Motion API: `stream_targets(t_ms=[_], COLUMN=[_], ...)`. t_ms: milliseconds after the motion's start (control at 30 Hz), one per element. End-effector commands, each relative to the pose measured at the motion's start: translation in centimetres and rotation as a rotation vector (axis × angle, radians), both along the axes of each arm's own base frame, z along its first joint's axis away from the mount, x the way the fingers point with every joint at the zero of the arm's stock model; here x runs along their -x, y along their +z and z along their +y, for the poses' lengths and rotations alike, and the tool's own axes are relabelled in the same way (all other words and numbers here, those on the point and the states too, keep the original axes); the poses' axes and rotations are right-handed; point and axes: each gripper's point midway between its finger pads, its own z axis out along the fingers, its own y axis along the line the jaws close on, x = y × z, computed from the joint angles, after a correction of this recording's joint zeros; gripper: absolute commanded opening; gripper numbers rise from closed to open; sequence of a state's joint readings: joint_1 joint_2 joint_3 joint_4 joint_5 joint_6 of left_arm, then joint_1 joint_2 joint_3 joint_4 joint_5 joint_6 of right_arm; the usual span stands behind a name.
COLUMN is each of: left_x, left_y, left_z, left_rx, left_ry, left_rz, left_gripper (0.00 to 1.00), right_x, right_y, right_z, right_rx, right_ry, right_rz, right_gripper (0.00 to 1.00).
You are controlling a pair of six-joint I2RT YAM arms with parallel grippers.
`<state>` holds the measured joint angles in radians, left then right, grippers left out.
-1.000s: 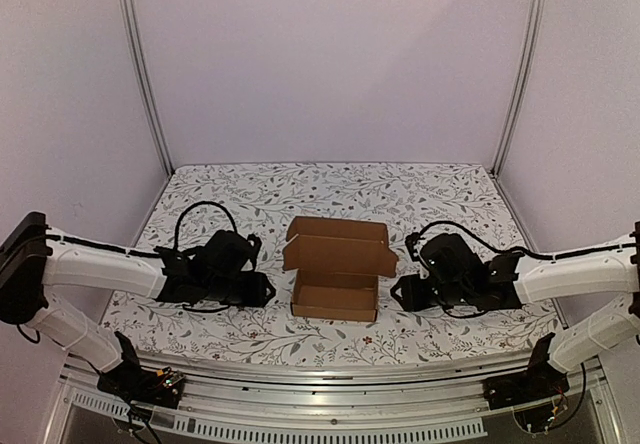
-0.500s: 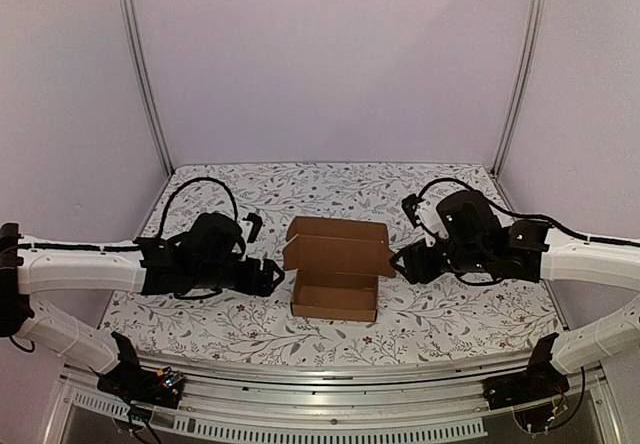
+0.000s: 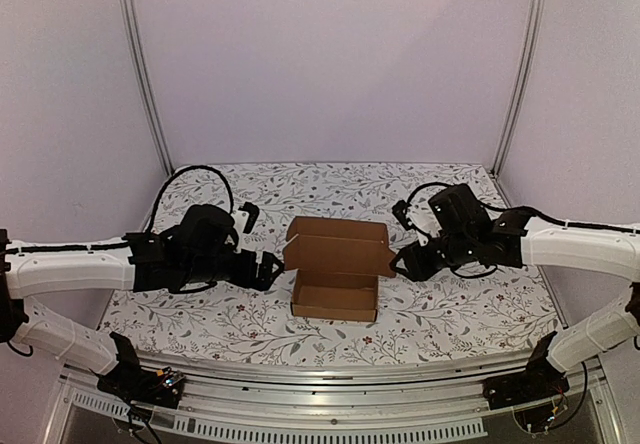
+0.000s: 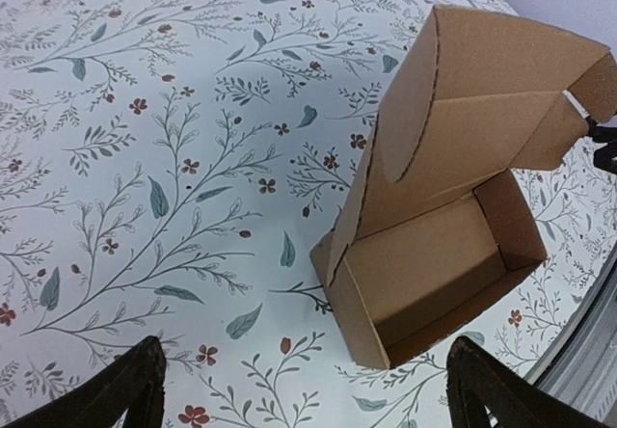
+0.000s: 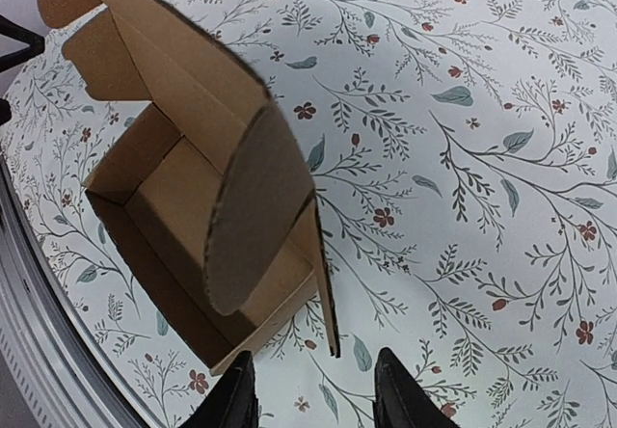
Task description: Fold the paper box
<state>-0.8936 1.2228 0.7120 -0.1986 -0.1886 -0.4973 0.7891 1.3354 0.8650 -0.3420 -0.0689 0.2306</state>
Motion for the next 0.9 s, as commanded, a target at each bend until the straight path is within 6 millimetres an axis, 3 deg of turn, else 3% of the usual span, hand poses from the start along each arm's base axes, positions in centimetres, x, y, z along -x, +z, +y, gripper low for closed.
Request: stream_targets(t_ms=[0, 300, 600, 700, 867], left_x=[-0.3, -0.5, -0.7, -0.9, -1.6], left_y=[0.8, 0.9, 0.8, 0.8, 0.9], left_z=[0.2, 0.2, 0.2, 0.0, -0.5], left_rx=[-0.003, -0.003, -0.006, -0.002, -0.004], left_ry=[0.003, 0.0, 0.005, 0.001, -0.016], left_rz=[-0.02, -0.03, -0.035, -0.04, -0.067], left_gripper=[1.0, 0.99, 0.99, 0.98, 0.96], right_x=[-1.2, -2.0, -2.1, -2.1, -2.0], right_y=[0.7, 0.3, 0.2, 0.2, 0.2], right_z=[0.6, 1.3, 1.3, 1.3, 1.4], right_rx=[-0.044, -0.068, -0.065, -0.062, -0.064], right_ry=[0.02, 0.038, 0.043, 0.043, 0.055], right_rz=[-0.001, 0.018, 0.013, 0.014, 0.014], right_gripper=[0.39, 0.33, 0.13, 0.01, 0.0])
